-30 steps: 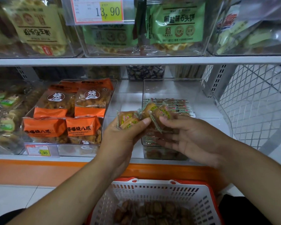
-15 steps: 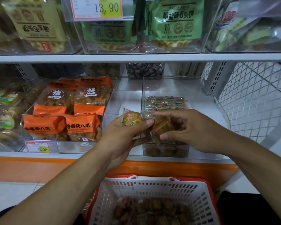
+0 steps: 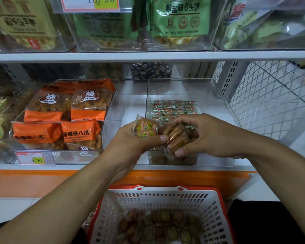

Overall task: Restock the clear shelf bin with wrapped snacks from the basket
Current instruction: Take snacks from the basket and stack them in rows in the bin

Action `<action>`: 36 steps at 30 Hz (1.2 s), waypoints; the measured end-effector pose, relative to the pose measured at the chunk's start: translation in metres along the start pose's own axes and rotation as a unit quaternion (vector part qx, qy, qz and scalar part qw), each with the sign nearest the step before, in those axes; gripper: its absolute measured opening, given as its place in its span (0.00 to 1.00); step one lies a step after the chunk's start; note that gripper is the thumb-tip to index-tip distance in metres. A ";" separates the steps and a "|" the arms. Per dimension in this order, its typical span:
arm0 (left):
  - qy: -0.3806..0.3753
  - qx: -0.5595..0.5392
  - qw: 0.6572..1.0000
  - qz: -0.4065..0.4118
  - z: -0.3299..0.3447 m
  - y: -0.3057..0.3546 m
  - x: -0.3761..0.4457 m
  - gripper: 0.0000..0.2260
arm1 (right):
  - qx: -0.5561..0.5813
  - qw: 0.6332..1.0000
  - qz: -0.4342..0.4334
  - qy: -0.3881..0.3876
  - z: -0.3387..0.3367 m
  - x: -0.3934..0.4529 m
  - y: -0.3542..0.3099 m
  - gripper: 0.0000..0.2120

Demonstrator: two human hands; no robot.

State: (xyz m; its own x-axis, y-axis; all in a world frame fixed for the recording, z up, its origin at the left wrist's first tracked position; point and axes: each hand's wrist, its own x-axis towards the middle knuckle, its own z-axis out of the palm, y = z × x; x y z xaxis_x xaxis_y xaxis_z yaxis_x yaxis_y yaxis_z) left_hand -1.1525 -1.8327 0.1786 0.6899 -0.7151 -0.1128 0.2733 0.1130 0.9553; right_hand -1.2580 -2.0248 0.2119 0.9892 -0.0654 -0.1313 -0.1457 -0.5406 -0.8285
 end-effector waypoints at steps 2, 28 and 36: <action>0.007 -0.010 1.000 0.016 0.002 -0.002 0.001 0.15 | -0.005 1.000 0.003 0.014 -0.007 -0.004 -0.004 0.28; 0.023 0.128 0.991 -0.028 0.015 -0.043 0.019 0.16 | -0.186 0.913 0.347 -0.106 -0.047 0.028 0.064 0.23; 0.004 0.112 0.992 -0.052 0.011 -0.044 0.027 0.14 | -0.247 0.907 0.334 -0.067 -0.029 0.033 0.068 0.11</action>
State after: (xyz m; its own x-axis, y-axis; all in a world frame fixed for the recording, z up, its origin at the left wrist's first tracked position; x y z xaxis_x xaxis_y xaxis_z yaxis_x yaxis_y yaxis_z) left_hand -1.1536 -1.8643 0.1370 0.6719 -0.7087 -0.2154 0.1881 -0.1180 0.9750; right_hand -1.2351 -2.0884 0.1666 0.6667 -0.4321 -0.6073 -0.6542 -0.7297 -0.1989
